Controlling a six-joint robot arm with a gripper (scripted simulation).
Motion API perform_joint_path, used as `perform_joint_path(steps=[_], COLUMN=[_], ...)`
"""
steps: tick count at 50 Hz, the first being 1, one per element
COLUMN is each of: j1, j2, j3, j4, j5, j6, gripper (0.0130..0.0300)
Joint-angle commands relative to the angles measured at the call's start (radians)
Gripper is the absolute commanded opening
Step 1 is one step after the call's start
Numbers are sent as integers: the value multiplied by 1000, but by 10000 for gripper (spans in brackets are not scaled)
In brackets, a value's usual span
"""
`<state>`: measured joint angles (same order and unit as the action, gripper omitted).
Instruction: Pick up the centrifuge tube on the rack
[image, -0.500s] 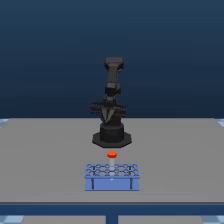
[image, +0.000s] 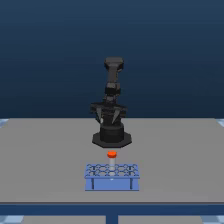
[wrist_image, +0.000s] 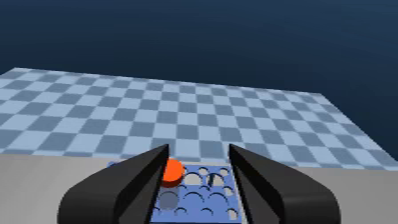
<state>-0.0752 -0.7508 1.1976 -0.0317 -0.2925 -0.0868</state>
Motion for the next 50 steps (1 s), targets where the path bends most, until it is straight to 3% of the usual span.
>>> perform_joint_path(steps=[1, 20, 30, 38, 50], j1=[1, 26, 46, 60, 67], j2=[4, 80, 166, 255, 316], j3=[-2, -42, -91, -150, -193], j4=[3, 65, 110, 131, 136], j5=[1, 28, 64, 110, 145], j6=[-2, -41, -61, -58, -46], gripper=[300, 300, 300, 300, 300])
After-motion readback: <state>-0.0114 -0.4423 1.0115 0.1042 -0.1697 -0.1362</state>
